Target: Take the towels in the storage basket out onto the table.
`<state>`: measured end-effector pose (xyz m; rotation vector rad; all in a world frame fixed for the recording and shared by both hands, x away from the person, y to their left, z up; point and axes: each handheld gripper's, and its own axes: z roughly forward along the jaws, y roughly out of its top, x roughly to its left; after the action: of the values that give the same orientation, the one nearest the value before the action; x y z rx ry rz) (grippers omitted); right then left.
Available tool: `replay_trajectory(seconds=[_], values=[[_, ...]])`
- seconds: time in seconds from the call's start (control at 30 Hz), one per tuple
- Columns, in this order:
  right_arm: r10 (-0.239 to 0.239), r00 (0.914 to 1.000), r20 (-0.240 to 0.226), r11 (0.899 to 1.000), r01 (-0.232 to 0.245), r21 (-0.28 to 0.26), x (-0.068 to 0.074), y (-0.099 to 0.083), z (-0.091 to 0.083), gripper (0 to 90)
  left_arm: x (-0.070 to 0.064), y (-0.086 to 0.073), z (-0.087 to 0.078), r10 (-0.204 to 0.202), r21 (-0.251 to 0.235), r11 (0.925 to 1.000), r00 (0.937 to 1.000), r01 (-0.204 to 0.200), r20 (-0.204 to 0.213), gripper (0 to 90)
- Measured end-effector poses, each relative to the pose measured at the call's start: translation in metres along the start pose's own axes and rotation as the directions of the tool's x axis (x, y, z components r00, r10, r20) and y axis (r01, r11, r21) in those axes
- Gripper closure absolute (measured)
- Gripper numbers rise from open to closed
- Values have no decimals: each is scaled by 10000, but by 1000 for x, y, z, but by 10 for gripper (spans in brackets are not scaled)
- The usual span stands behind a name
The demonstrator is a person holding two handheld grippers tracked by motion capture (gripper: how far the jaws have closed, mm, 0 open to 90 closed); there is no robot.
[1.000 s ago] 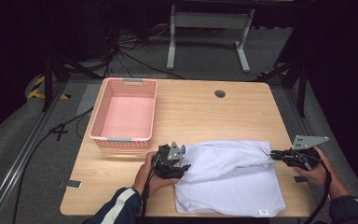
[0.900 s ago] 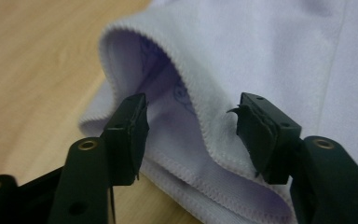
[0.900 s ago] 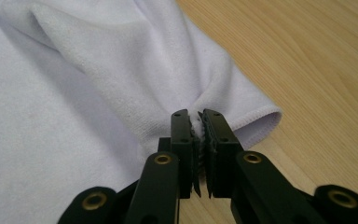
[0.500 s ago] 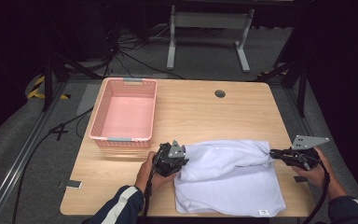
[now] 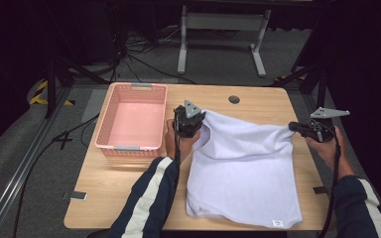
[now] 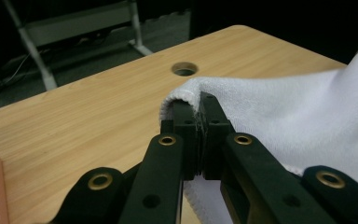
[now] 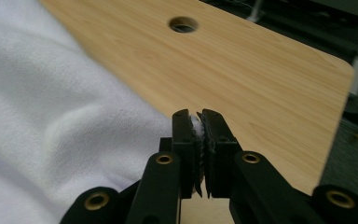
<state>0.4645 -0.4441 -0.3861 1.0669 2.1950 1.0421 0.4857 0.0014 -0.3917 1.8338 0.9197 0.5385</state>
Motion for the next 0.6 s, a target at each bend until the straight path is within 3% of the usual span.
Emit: replay_trajectory(seconds=[0.07, 0.2, 0.27, 0.4, 0.53, 0.6], values=[[204, 9993, 303, 9993, -213, 291, -9, 1, 13, 842, 8, 2, 15, -97, 384, 9992, 9996, 107, -255, 877], [404, 9971, 640, 9983, -429, 390, -17, 5, 26, 842, 21, 5, 36, 16, 676, 9977, 9999, -7, -122, 876], [493, 9971, 579, 9982, -511, 304, -19, 7, 31, 841, 28, 7, 43, 24, 783, 9969, 10000, -23, -21, 875], [353, 9982, 479, 9994, -356, 55, -16, 12, 33, 841, 30, 14, 40, -190, 655, 9977, 9992, 167, 345, 875], [270, 9994, 214, 9984, -259, -493, -14, 18, 18, 841, 33, 25, 21, 90, 325, 9994, 9969, -115, 778, 875], [468, 9989, 93, 9963, -460, -728, -17, 19, 10, 840, 36, 28, 15, -137, 365, 9993, 9953, 103, 955, 873]])
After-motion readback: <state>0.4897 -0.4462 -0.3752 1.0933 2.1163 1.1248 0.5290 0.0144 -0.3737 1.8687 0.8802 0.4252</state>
